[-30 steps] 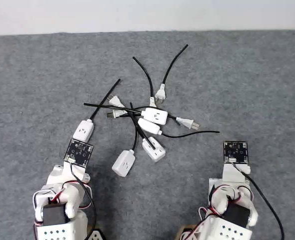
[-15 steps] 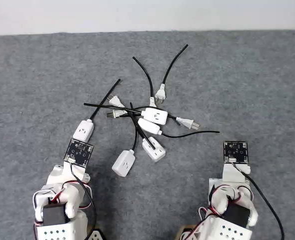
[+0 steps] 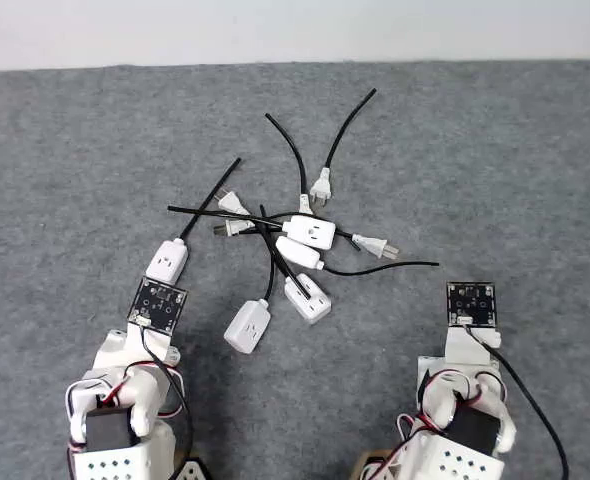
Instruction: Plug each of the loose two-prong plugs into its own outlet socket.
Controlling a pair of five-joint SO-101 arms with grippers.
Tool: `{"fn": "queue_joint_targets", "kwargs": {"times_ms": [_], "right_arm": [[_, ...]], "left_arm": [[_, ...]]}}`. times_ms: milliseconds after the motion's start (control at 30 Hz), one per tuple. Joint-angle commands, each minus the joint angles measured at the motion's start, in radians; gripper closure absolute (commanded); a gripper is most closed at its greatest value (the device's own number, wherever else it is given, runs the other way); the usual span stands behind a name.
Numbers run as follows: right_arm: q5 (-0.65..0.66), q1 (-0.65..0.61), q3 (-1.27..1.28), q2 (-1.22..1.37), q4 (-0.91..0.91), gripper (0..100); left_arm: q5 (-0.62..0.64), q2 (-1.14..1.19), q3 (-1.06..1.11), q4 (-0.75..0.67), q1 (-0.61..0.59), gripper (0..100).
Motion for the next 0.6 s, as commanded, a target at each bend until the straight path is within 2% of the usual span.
{"fn": "queue_joint_targets", "kwargs": {"times_ms": [0, 267, 433, 567], "right_arm": [[0.009, -0.004, 0.018, -0.012, 0.004, 99.0], [0.011, -0.007, 0.018, -0.012, 0.004, 99.0], [0.009, -0.004, 0.018, -0.012, 0.004, 99.0], [0.009, -0.004, 0.018, -0.012, 0.004, 99.0]], "left_arm": [[0.008, -0.014, -0.012, -0.017, 0.008, 96], [0.008, -0.014, -0.012, -0.017, 0.008, 96], [0.006, -0.015, -0.012, -0.018, 0.060, 96], [0.006, -0.017, -0.016, -0.025, 0.020, 96]]}}
